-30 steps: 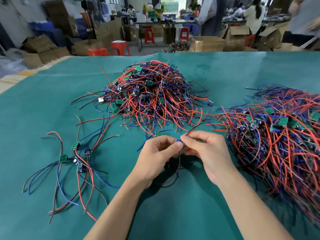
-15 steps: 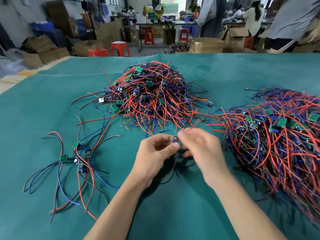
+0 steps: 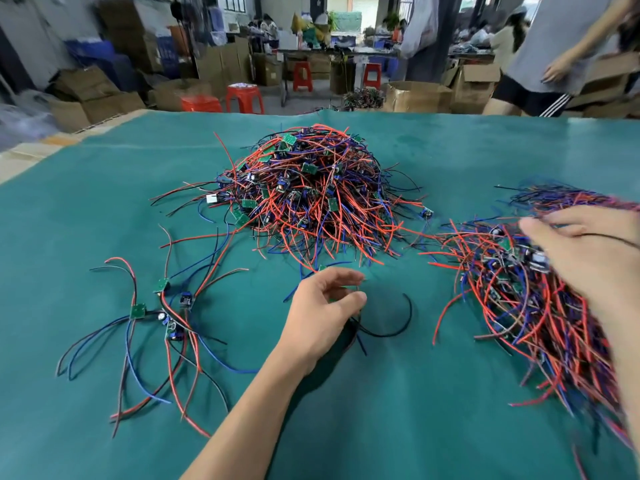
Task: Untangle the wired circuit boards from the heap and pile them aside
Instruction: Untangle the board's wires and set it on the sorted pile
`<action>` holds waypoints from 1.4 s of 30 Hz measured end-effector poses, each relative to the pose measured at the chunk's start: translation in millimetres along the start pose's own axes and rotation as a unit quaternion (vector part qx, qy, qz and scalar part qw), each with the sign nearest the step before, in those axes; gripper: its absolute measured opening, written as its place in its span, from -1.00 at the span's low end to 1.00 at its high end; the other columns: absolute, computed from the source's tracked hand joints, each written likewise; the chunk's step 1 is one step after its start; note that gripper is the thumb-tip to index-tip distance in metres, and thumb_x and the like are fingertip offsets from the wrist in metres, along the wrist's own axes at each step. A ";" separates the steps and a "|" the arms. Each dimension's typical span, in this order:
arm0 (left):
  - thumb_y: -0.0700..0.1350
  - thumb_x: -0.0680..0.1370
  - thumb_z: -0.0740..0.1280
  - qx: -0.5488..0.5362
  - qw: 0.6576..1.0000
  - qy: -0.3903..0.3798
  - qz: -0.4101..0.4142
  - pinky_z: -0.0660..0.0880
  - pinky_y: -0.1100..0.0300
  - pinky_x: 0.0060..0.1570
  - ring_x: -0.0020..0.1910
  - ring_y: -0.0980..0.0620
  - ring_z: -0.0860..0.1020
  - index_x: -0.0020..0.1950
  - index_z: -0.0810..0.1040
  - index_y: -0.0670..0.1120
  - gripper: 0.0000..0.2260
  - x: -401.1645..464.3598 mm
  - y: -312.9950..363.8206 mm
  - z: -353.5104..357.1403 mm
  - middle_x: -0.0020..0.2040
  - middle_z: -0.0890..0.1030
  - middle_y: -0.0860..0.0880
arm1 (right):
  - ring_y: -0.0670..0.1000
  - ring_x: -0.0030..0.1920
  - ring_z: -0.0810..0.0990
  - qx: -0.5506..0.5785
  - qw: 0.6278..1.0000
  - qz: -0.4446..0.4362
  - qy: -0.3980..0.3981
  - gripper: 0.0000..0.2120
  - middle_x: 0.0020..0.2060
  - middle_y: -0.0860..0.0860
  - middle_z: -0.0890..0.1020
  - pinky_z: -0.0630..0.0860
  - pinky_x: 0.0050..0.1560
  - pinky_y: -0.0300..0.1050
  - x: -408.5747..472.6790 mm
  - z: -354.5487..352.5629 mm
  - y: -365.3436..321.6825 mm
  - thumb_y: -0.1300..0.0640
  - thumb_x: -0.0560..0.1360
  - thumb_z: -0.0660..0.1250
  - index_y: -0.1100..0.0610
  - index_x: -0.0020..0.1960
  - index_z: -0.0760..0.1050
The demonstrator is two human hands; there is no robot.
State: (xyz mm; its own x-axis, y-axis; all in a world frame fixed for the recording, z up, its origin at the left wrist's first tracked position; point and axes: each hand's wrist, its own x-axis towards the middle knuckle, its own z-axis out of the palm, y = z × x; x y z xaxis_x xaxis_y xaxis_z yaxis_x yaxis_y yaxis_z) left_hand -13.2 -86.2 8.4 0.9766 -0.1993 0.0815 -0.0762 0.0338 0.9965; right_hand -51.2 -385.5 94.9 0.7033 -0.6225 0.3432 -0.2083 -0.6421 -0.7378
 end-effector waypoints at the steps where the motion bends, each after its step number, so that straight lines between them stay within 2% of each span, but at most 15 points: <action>1: -0.15 0.38 0.43 0.005 1.000 0.000 -0.003 0.54 0.20 -0.04 -0.17 0.05 0.59 -0.01 0.66 -0.07 -0.80 -0.4 0.1 0.5 -0.08 0.70 -0.02 | 0.16 -0.01 0.70 -0.019 1.000 0.016 -0.009 -0.49 -0.17 0.01 0.72 0.61 0.08 -0.16 13.1 -9.2 5.8 -0.42 0.15 0.40 -0.05 -0.13 0.57; 3: -0.12 0.36 0.41 0.013 1.000 -0.003 -0.007 0.55 0.15 -0.03 -0.19 0.07 0.60 -0.01 0.67 -0.09 -0.78 -0.6 0.1 1.4 -0.11 0.71 -0.04 | 0.19 0.15 0.63 -0.028 0.999 0.031 -0.022 -0.34 0.12 0.12 0.65 0.51 0.10 -0.35 37.2 -20.5 11.4 -0.23 0.02 0.48 -0.11 0.11 0.50; 5: -0.13 0.36 0.40 0.014 1.000 -0.004 -0.011 0.58 0.07 0.03 -0.18 0.07 0.62 -0.02 0.67 -0.12 -0.78 -0.3 0.7 1.7 -0.11 0.71 -0.05 | 0.24 0.29 0.56 -0.021 1.000 0.016 -0.014 -0.11 0.31 0.13 0.55 0.50 0.35 0.02 42.0 -13.8 -0.8 -0.14 0.01 0.49 -0.09 0.35 0.42; 7: -0.15 0.37 0.39 0.017 1.000 0.000 -0.015 0.59 0.01 0.11 -0.10 0.04 0.65 -0.02 0.67 -0.13 -0.78 0.3 1.6 1.1 -0.07 0.72 -0.05 | 0.27 0.29 0.53 -0.048 0.997 -0.028 0.050 -0.09 0.35 0.15 0.50 0.48 0.35 0.26 32.2 4.5 -28.3 -0.14 0.09 0.46 -0.10 0.42 0.30; 10: -0.25 0.43 0.40 0.015 1.000 0.006 -0.015 0.58 -0.04 0.16 -0.07 0.06 0.66 -0.01 0.67 -0.15 -0.84 -0.5 2.4 0.7 -0.02 0.72 -0.01 | 0.22 0.19 0.57 -0.061 0.977 -0.199 0.056 -0.39 0.20 0.10 0.59 0.50 0.28 0.11 -3.9 41.7 -75.0 -0.06 0.24 0.41 -0.07 0.30 0.51; 12: -0.34 0.48 0.37 0.013 1.000 0.007 -0.015 0.57 -0.05 0.17 -0.09 0.09 0.65 -0.01 0.67 -0.16 -0.84 -0.4 2.5 1.0 0.00 0.72 0.01 | 0.17 0.08 0.65 -0.068 0.961 -0.261 -0.069 -0.68 0.02 0.05 0.72 0.56 0.20 0.04 -24.8 72.4 -99.5 0.01 0.33 0.40 -0.02 0.08 0.68; 14: -0.36 0.50 0.36 0.011 1.000 0.009 -0.015 0.59 -0.02 0.14 -0.14 0.09 0.65 -0.03 0.67 -0.15 -0.84 -0.7 4.3 1.1 -0.01 0.72 0.01 | 0.15 0.04 0.67 -0.140 0.940 -0.229 -0.212 -0.87 -0.07 0.02 0.73 0.61 0.12 0.04 -40.3 106.3 -109.4 0.02 0.44 0.43 -0.01 -0.05 0.69; 16: -0.30 0.46 0.37 0.015 1.000 0.010 -0.009 0.59 0.03 0.09 -0.19 0.08 0.64 -0.06 0.67 -0.12 -0.86 -1.9 6.6 0.9 -0.08 0.72 0.01 | 0.19 0.11 0.63 -0.250 0.910 -0.191 -0.270 -0.82 0.01 0.08 0.66 0.59 0.10 0.03 -52.6 135.9 -102.9 -0.08 0.52 0.42 0.02 0.01 0.64; 18: -0.17 0.38 0.37 0.030 0.999 0.011 -0.008 0.58 0.06 0.08 -0.17 0.05 0.64 -0.10 0.68 -0.05 -0.85 -3.3 8.0 0.7 -0.15 0.71 0.02 | 0.24 0.16 0.60 -0.274 0.908 -0.181 -0.261 -0.80 0.06 0.15 0.60 0.51 0.03 0.05 -56.9 153.3 -89.3 -0.06 0.58 0.40 0.07 0.05 0.59; 23: -0.12 0.34 0.34 0.033 0.999 0.017 -0.025 0.58 -0.01 0.12 -0.12 -0.05 0.66 -0.12 0.68 -0.02 -0.82 -2.3 7.8 1.9 -0.17 0.71 0.03 | 0.25 0.03 0.62 -0.232 0.929 -0.152 -0.244 -0.79 -0.11 0.13 0.63 0.43 -0.12 -0.02 -44.3 157.2 -72.2 -0.03 0.55 0.46 0.11 -0.11 0.60; 27: -0.17 0.37 0.36 0.029 0.999 0.020 -0.023 0.58 0.03 0.11 -0.10 -0.09 0.66 -0.08 0.68 -0.06 -0.82 -2.5 7.3 1.0 -0.12 0.72 -0.02 | 0.21 -0.03 0.62 -0.188 0.932 -0.140 -0.275 -0.79 -0.14 0.09 0.69 0.49 -0.08 -0.03 -43.6 149.6 -73.5 0.01 0.55 0.45 0.09 -0.21 0.63; 31: -0.37 0.55 0.30 -0.018 0.999 0.026 -0.022 0.61 0.18 -0.05 -0.09 0.03 0.65 0.05 0.61 -0.22 -0.84 0.0 6.0 0.8 -0.01 0.70 -0.15 | -0.02 -0.37 0.54 -0.020 0.948 -0.091 -0.304 -0.74 -0.47 -0.07 0.59 0.41 -0.28 -0.15 -44.8 124.7 -76.7 0.08 0.47 0.53 0.13 -0.33 0.57; 35: -0.23 0.64 0.25 -0.072 0.996 0.027 -0.037 0.62 0.16 -0.03 0.01 -0.04 0.64 0.12 0.56 -0.25 -0.86 0.8 8.1 3.8 0.03 0.68 -0.23 | -0.05 -0.50 0.41 0.187 0.875 -0.018 -0.447 -0.79 -0.50 -0.01 0.51 0.26 -0.54 -0.35 -64.2 88.4 -77.1 0.16 0.42 0.53 0.11 -0.36 0.59; 38: -0.13 0.66 0.24 -0.090 0.995 0.021 -0.048 0.61 0.01 0.08 0.00 -0.15 0.64 0.08 0.58 -0.24 -0.79 0.2 9.1 4.0 0.02 0.68 -0.26 | -0.08 -0.48 0.43 0.215 0.808 -0.036 -0.548 -0.86 -0.47 0.04 0.53 0.23 -0.52 -0.34 -83.0 74.5 -70.0 0.06 0.29 0.51 0.09 -0.32 0.60; 42: -0.19 0.57 0.39 -0.037 0.999 0.008 -0.024 0.56 0.12 0.00 -0.16 -0.01 0.64 0.13 0.58 -0.15 -0.85 -0.6 4.1 -1.1 -0.10 0.73 -0.11 | -0.10 -0.44 0.46 0.216 0.737 -0.075 -0.636 -0.89 -0.44 0.01 0.57 0.31 -0.44 -0.36 -102.2 77.7 -62.1 0.14 0.35 0.52 0.07 -0.31 0.62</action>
State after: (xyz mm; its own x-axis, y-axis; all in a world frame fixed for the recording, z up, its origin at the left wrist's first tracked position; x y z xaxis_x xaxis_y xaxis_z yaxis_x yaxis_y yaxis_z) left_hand -13.8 -84.9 12.5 0.9818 -0.1869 0.0334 -0.0153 0.0975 0.9951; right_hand -57.4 -247.3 60.5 0.8212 0.5414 -0.1803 -0.0206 -0.2877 -0.9575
